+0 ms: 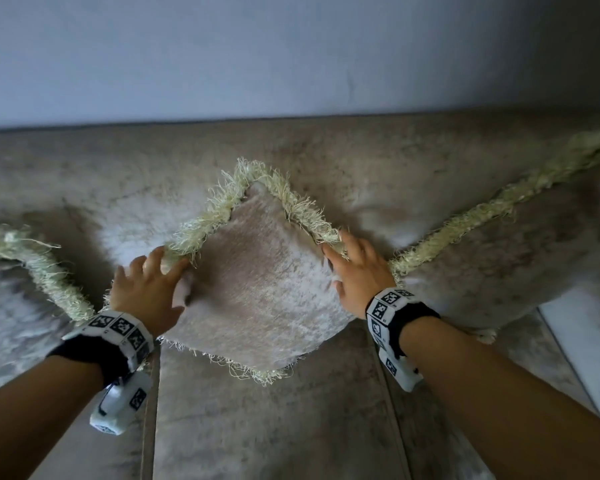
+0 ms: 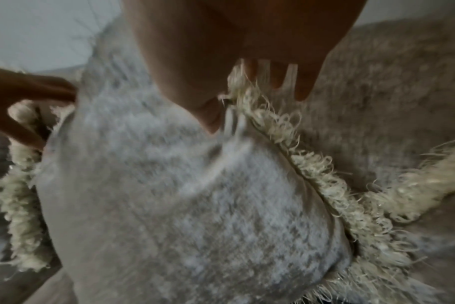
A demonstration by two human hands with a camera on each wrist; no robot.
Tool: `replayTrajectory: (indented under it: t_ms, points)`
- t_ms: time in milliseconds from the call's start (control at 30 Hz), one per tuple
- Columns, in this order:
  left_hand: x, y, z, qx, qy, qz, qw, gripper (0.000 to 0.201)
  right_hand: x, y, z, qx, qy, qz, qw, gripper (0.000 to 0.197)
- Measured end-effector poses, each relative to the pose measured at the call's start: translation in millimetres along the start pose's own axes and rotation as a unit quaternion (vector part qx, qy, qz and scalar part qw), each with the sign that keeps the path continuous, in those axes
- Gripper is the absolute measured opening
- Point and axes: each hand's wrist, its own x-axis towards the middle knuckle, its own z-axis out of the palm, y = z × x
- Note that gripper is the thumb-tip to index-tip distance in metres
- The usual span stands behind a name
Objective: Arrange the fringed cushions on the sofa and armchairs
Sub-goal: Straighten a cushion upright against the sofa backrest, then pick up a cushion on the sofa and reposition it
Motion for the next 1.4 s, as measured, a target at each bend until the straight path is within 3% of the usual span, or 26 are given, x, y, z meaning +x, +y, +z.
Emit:
replayTrajectory:
  t_ms: [100,233,333,467,667,900,1067,1233,1400]
  points:
    - [-20,-3,-37,-0.006,-0.024,0.001,1.0,0.086,-28,-5,-37,0.018,-0.027,0.003,0.999,0.065]
    - [-45,-16,-91,-0.033,-0.047,0.028,0.998,0.066,-61,-14,-93,0.021,-0.07,0.026,0.997,0.061]
    - [-61,-33,-118,-0.053,-0.056,0.05,0.996,0.056,-83,-27,-132,0.037,-0.065,0.052,0.996,0.053]
    - [-88,-63,-140,-0.105,-0.048,0.079,0.99,0.054,-116,-44,-172,0.049,-0.036,0.08,0.995,0.045]
    - [-136,-97,-153,-0.161,-0.008,0.073,0.984,0.06,-143,-74,-205,0.067,-0.005,0.056,0.996,0.037]
    - [-206,-139,-137,-0.201,0.01,0.005,0.98,0.049,-148,-127,-205,0.091,-0.033,-0.005,0.995,0.041]
    - [-249,-192,-119,-0.188,-0.004,-0.04,0.981,0.052,-151,-186,-202,0.1,-0.037,-0.055,0.993,0.042]
    - [-268,-243,-91,-0.23,-0.002,-0.075,0.97,0.052,-142,-255,-208,0.094,-0.028,-0.09,0.991,0.04]
    - [-264,-303,-24,-0.254,-0.021,-0.087,0.963,0.055,-115,-343,-202,0.1,-0.012,-0.099,0.99,0.039]
